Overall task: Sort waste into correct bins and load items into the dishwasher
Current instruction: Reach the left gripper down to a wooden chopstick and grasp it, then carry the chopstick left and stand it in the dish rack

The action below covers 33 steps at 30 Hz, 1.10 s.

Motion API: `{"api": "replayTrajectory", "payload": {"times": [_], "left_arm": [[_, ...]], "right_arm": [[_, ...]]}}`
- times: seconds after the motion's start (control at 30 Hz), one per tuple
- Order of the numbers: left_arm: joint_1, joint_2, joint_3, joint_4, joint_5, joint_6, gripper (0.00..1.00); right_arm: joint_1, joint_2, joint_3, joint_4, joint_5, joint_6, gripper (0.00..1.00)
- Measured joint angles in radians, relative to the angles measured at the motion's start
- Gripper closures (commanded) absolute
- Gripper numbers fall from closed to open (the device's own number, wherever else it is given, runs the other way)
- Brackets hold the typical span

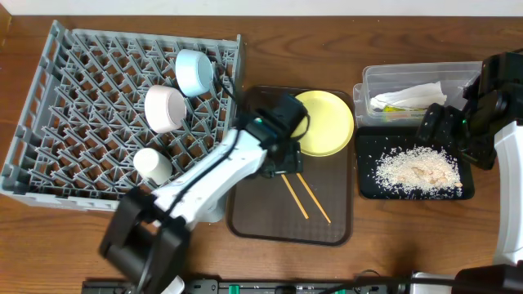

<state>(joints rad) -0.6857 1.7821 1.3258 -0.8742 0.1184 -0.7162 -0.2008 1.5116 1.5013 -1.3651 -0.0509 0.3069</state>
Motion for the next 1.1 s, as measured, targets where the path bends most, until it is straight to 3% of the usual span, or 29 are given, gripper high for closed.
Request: {"api": "replayTrajectory", "payload": {"times": [0.47, 0.5, 0.67, 0.83, 0.97, 1.1], "left_arm": [[-0.018, 0.214, -0.006, 0.04, -0.003, -0.137, 0.15], [-0.018, 0.224, -0.005, 0.042, 0.002, -0.141, 0.18], [-0.018, 0.225, -0.002, 0.049, 0.006, -0.145, 0.49], [-0.018, 0.225, -0.002, 0.048, 0.006, -0.151, 0.58], [-0.018, 0.225, -0.002, 0.048, 0.006, -0.148, 0.74], [-0.018, 0.225, -0.002, 0.047, 0.005, -0.153, 0.84]], "right_arm": [[0.0, 0.0, 0.0, -0.003, 0.0, -0.004, 0.01], [0.0, 0.0, 0.0, -0.003, 0.0, -0.004, 0.01], [0.0, 0.0, 0.0, -0.003, 0.0, -0.004, 0.01], [0.0, 0.0, 0.0, -0.003, 0.0, -0.004, 0.01], [0.0, 0.0, 0.0, -0.003, 0.0, -0.004, 0.01], [0.0, 0.0, 0.0, -0.003, 0.0, -0.004, 0.01]]}}
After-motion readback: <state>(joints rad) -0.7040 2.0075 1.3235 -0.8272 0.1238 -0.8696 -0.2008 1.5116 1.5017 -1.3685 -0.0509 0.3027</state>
